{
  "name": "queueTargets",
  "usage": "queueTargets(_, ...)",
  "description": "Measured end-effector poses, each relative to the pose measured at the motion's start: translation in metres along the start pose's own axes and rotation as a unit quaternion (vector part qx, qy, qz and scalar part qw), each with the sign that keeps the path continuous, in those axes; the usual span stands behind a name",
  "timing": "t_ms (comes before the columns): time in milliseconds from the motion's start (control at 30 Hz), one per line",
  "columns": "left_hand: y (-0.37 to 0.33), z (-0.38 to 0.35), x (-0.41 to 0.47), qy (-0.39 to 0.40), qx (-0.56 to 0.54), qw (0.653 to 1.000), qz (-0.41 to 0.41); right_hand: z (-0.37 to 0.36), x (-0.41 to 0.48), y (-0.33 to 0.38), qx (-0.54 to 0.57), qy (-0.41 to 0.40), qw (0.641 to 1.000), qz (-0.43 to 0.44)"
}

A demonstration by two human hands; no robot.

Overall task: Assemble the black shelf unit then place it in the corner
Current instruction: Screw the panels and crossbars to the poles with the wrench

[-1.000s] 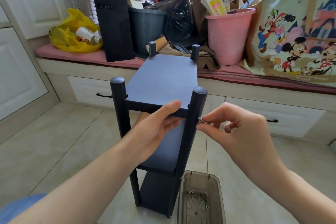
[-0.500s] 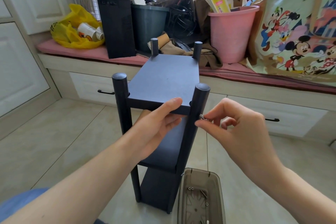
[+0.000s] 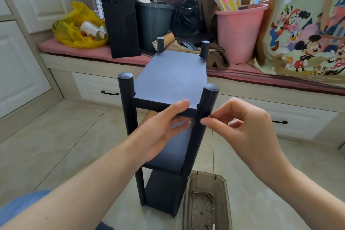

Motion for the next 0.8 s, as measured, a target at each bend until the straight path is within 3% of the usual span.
queueTargets(533, -0.006, 0.001, -0.002, -0.007, 0.01, 1.0, -0.016, -0.006, 0.006, -0.014, 0.106, 0.061, 0.991, -0.048)
queueTargets(800, -0.004, 0.004, -0.001, -0.009, 0.007, 1.0, -0.021, -0.021, 0.011, -0.013, 0.121, 0.15, 0.981, 0.0)
Point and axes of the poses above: each hand's wrist, its own x-axis towards the middle knuckle, its own z-axis out of the back of the hand, y = z × x, the point moved 9 cm from there along x, towards the middle knuckle, and after that the axes turned 4 degrees about -x, right-handed, at the moved point
